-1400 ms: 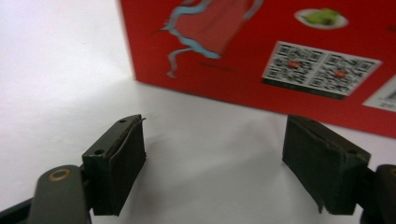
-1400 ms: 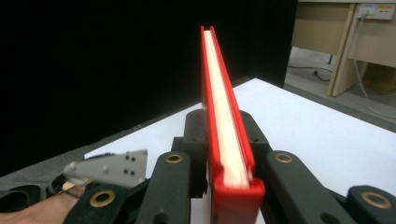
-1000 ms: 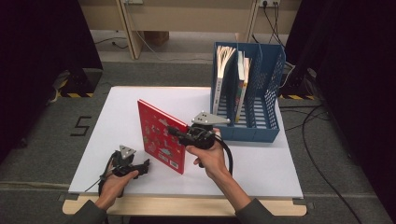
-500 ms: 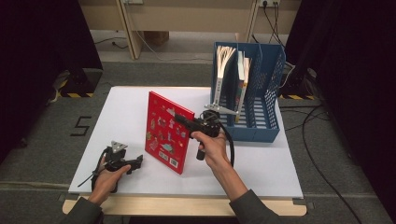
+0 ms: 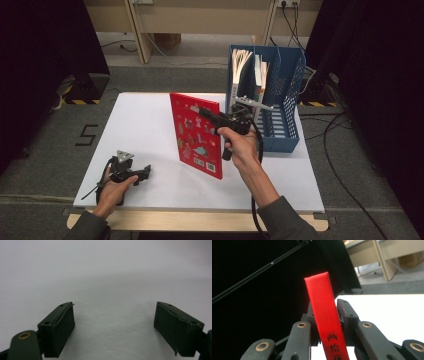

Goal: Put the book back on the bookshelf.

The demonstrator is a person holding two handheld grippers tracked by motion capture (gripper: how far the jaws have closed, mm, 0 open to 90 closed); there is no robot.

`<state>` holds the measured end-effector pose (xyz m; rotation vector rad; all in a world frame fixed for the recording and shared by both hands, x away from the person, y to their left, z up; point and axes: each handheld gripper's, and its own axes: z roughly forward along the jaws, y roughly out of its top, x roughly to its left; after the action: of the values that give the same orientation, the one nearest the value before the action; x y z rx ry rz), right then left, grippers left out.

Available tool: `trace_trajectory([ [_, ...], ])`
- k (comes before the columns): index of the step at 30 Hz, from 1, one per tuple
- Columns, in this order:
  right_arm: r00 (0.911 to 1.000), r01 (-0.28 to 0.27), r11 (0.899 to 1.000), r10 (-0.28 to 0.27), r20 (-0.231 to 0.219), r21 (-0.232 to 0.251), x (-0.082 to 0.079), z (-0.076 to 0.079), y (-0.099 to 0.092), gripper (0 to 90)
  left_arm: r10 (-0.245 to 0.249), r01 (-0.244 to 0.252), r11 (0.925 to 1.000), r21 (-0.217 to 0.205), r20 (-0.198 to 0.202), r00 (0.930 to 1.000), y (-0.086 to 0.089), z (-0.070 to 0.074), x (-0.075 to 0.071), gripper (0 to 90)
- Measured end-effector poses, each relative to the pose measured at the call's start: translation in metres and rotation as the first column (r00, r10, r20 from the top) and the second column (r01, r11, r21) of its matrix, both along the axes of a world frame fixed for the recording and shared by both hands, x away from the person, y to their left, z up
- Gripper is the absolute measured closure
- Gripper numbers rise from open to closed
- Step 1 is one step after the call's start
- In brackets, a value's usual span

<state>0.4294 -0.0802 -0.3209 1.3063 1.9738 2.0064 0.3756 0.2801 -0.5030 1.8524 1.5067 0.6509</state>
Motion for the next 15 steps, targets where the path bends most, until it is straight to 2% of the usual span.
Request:
trace_trajectory([
  [2,0.9998,0.015,1.0,-0.014,0.016,-0.027,-0.004,0.007,-0.008,74.8,-0.008,0.008,1.0,0.003,-0.001,1.0,0.0,0.0,0.0,14.4],
  [3,0.9997,0.022,1.0,-0.021,0.009,-0.017,-0.005,0.01,-0.012,74.5,-0.008,0.008,1.0,0.004,-0.002,1.0,0.0,0.0,0.0,14.5],
  [7,0.9985,0.041,0.999,-0.042,0.037,0.011,-0.008,0.022,-0.028,75.1,-0.006,0.006,1.0,0.0,-0.003,1.0,0.0,0.0,0.0,14.4],
  [9,0.9973,0.064,0.998,-0.065,0.033,0.023,-0.01,0.027,-0.036,75.3,-0.006,0.006,1.0,0.004,-0.002,1.0,0.0,0.0,0.0,14.4],
  [11,0.995,0.083,0.997,-0.083,0.055,0.001,-0.012,0.031,-0.042,75.3,-0.006,0.006,1.0,0.002,-0.002,1.0,0.0,0.0,0.0,14.4],
  [12,0.9951,0.086,0.996,-0.085,0.05,0.001,-0.013,0.033,-0.045,74.9,-0.006,0.006,1.0,0.002,-0.003,1.0,0.001,0.0,0.0,14.4],
  [15,0.9919,0.114,0.993,-0.115,0.053,0.035,-0.016,0.037,-0.058,74.9,-0.003,0.003,1.0,0.002,-0.002,1.0,0.0,0.0,0.0,14.4],
])
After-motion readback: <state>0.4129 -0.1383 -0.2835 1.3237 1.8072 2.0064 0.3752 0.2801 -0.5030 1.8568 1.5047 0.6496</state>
